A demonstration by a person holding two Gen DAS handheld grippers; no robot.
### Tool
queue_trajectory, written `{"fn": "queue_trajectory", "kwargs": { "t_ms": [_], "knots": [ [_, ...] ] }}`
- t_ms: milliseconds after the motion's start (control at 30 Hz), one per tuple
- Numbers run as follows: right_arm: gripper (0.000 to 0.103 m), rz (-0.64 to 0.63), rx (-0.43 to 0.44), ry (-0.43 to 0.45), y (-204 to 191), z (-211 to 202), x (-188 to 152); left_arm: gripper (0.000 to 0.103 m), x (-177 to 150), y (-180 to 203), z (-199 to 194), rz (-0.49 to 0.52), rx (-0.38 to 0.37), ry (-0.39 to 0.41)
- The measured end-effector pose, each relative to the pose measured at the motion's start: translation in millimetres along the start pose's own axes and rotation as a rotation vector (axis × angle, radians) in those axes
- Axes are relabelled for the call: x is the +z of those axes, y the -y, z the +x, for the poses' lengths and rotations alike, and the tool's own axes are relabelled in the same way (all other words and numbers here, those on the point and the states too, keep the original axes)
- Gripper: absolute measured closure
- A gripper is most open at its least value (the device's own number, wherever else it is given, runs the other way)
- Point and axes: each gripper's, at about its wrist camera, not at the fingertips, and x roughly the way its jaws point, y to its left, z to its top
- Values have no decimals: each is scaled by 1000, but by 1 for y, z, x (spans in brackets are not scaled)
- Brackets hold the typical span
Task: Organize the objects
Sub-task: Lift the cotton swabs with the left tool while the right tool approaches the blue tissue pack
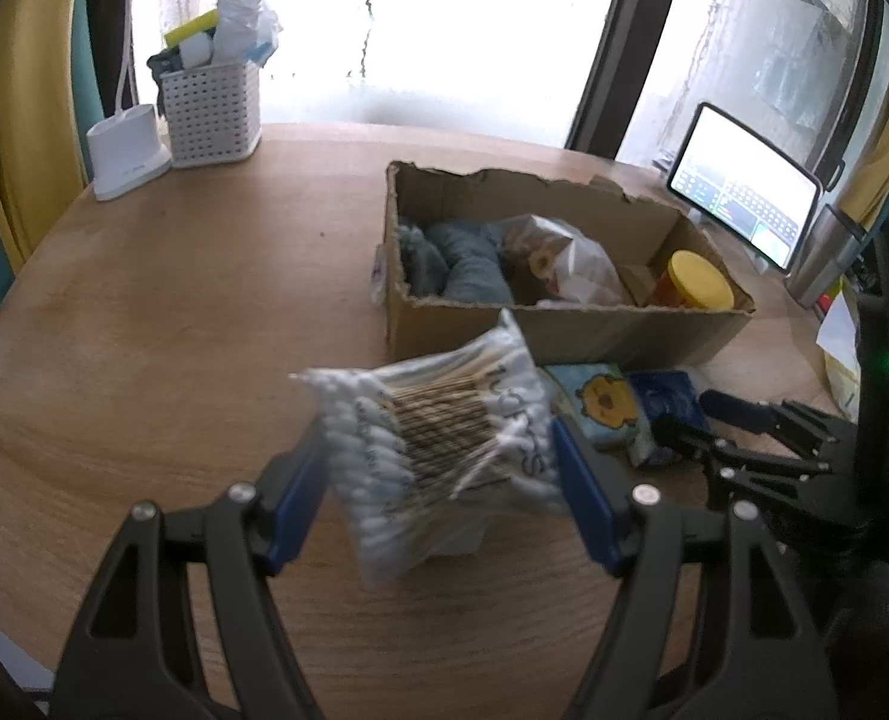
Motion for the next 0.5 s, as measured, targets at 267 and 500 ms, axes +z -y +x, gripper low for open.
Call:
{"fn": "queue_trajectory", "kwargs": {
  "t_ms": [267,500],
  "knots": [
    [61,12,-4,16,6,-5,-2,30,-1,3,-6,3,3,9],
    [63,14,3,20,8,-8,-5,30,-1,6,-10,3,3,16]
  ]
}}
